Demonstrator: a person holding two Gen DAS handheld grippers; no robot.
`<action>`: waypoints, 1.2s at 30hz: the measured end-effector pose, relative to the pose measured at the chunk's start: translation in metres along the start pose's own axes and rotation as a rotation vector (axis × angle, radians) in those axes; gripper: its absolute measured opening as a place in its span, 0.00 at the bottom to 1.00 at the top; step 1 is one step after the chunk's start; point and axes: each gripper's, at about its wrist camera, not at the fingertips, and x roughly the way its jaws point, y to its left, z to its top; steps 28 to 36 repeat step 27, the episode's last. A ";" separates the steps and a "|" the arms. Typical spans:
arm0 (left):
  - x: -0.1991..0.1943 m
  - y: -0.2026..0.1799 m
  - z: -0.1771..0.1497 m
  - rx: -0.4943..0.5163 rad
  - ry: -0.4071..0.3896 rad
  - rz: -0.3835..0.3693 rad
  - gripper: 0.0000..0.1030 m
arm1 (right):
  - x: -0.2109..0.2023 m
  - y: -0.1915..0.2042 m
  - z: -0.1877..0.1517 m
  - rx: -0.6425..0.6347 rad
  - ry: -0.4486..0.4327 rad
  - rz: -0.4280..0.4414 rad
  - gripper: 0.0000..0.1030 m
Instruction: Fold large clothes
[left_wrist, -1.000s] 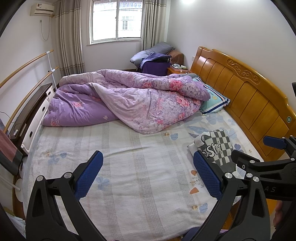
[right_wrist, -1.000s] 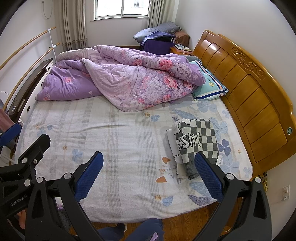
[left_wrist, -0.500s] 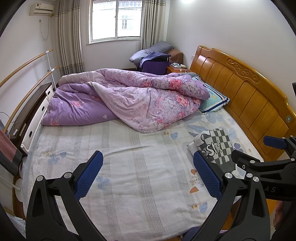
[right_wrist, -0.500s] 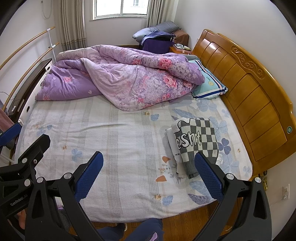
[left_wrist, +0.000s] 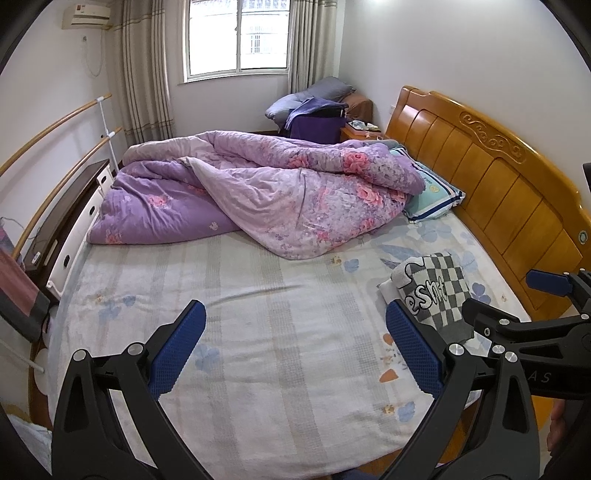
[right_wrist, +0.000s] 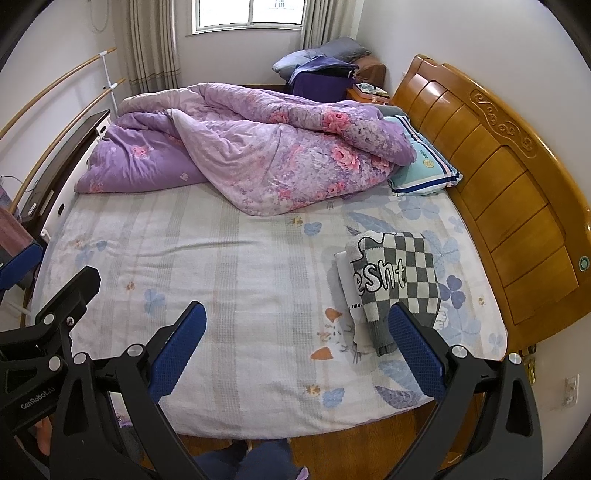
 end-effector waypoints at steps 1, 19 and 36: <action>0.001 -0.002 0.000 -0.001 0.002 0.002 0.95 | 0.002 -0.003 0.001 -0.006 0.000 0.005 0.92; 0.036 -0.049 0.003 -0.060 0.090 0.094 0.95 | 0.042 -0.056 0.019 -0.086 0.046 0.119 0.92; 0.042 -0.027 -0.008 -0.099 0.134 0.133 0.95 | 0.054 -0.035 0.023 -0.127 0.075 0.159 0.92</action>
